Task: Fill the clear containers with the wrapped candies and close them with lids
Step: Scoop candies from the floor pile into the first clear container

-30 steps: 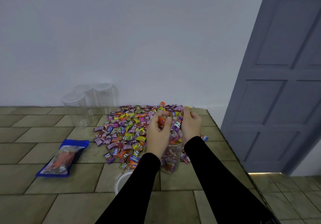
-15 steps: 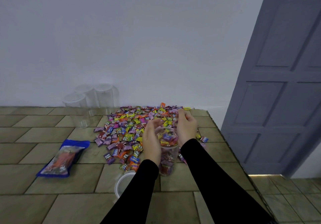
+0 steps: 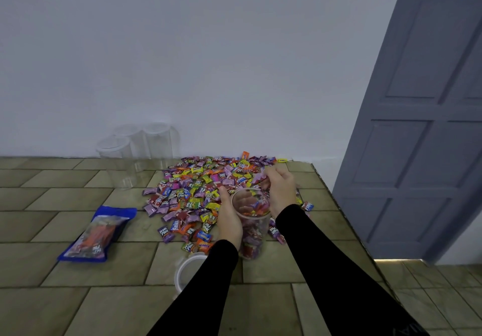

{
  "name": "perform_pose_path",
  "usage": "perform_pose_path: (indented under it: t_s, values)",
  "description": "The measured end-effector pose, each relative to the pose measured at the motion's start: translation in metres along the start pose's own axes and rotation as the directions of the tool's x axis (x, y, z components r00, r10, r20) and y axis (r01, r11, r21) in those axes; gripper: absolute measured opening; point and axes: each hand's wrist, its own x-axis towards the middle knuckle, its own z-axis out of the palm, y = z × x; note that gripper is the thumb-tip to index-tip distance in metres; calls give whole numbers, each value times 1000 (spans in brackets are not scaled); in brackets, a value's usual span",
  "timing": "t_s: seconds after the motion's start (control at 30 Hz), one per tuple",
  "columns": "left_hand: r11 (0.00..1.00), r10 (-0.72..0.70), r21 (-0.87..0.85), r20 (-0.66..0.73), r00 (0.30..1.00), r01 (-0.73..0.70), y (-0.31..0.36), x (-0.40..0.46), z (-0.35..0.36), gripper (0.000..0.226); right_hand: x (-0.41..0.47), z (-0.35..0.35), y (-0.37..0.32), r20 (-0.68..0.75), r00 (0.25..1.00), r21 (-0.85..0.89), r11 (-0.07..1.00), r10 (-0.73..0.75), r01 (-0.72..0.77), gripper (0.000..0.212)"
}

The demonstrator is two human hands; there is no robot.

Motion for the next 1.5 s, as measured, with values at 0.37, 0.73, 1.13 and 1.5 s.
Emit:
perform_pose_path:
  t_s: [0.37, 0.73, 1.13, 1.5]
  values:
    - [1000, 12, 23, 18, 1000, -12, 2, 1, -2, 81, -10, 3, -9, 95, 985, 27, 989, -145, 143, 38]
    - [1000, 1, -26, 67, 998, 0, 0, 1, 1, 78, -13, -1, -16, 166, 982, 25, 996, -86, 83, 23]
    - [999, -41, -30, 28, 999, 42, -1, 5, -3, 76, -15, -2, -8, 256, 958, -13, 991, -129, 136, 24]
    - [986, -161, -29, 82, 984, 164, 13, 3, -5, 59, -3, -1, -7, 199, 978, -72, 995, -57, 73, 50]
